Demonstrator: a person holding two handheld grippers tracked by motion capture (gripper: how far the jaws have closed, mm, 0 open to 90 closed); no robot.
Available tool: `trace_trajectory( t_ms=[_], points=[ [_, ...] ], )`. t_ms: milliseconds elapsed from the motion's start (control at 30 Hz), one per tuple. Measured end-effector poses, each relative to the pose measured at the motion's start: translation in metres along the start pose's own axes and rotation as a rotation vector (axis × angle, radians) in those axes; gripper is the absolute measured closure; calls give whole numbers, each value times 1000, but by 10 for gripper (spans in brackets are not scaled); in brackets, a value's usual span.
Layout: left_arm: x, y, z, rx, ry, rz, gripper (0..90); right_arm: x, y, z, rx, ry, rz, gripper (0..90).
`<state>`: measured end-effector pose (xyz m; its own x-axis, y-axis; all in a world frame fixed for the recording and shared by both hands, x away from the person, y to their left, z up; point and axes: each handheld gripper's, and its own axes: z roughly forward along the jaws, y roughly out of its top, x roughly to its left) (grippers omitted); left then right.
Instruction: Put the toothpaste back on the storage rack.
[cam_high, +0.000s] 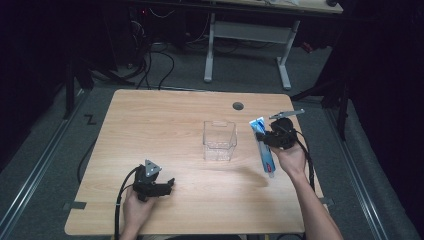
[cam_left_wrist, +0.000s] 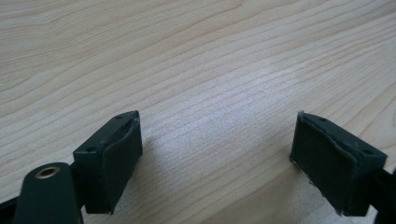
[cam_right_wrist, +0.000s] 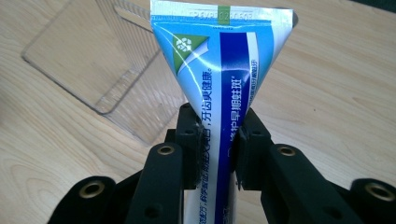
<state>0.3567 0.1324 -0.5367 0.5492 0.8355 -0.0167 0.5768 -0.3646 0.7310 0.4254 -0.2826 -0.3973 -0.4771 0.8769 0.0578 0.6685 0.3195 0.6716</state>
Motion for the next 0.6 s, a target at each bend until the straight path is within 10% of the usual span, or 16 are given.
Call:
trace_trajectory(
  t_ms=[600],
  points=[
    [0,0,0,0,1,1,167,6,2,-6,-14,13,-62,747]
  ],
)
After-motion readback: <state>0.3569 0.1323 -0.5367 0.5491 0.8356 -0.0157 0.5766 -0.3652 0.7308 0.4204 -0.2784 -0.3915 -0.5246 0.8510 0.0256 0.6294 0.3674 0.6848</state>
